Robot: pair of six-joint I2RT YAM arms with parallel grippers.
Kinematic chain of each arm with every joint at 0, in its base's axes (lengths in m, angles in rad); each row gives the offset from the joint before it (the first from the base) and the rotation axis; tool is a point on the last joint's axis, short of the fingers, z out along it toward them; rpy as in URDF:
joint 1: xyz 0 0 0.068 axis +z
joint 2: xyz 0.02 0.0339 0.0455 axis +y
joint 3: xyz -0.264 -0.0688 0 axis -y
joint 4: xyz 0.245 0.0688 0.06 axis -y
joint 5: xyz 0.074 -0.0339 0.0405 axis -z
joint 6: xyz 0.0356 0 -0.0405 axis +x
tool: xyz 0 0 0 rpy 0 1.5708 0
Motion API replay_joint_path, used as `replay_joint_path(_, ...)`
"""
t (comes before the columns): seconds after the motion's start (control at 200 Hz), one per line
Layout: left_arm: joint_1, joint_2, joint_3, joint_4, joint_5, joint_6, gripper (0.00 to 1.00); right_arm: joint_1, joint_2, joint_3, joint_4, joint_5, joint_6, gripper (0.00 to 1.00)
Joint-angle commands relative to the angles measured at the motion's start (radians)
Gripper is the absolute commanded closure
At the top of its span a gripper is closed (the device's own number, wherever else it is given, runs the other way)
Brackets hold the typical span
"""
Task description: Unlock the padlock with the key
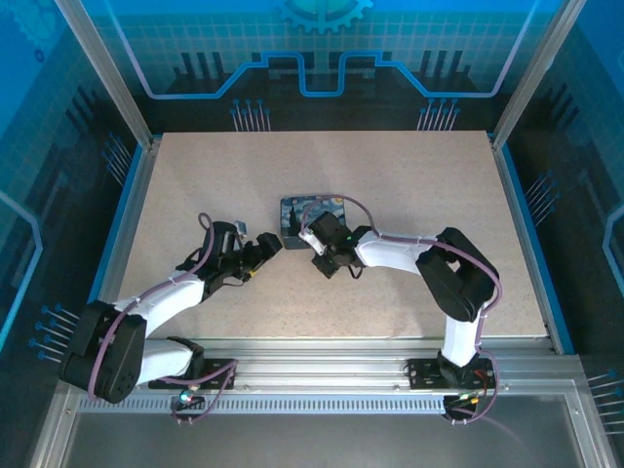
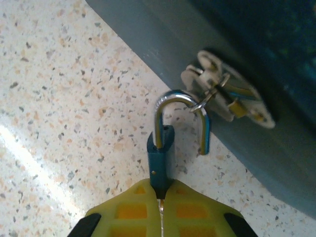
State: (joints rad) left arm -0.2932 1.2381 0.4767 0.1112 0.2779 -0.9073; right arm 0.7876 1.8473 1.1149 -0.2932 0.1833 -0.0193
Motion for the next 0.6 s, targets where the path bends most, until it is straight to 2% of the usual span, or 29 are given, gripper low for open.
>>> replay_joint_path(0.0, 0.009, 0.020, 0.037, -0.083, 0.053, 0.045, 0.08, 0.027, -0.040, 0.024, -0.075, 0.005, -0.081, 1.00)
replay_joint_path(0.595, 0.012, -0.018, 0.030, -0.131, 0.063, 0.047, 0.09, 0.025, -0.034, 0.118, -0.219, -0.013, -0.313, 1.00)
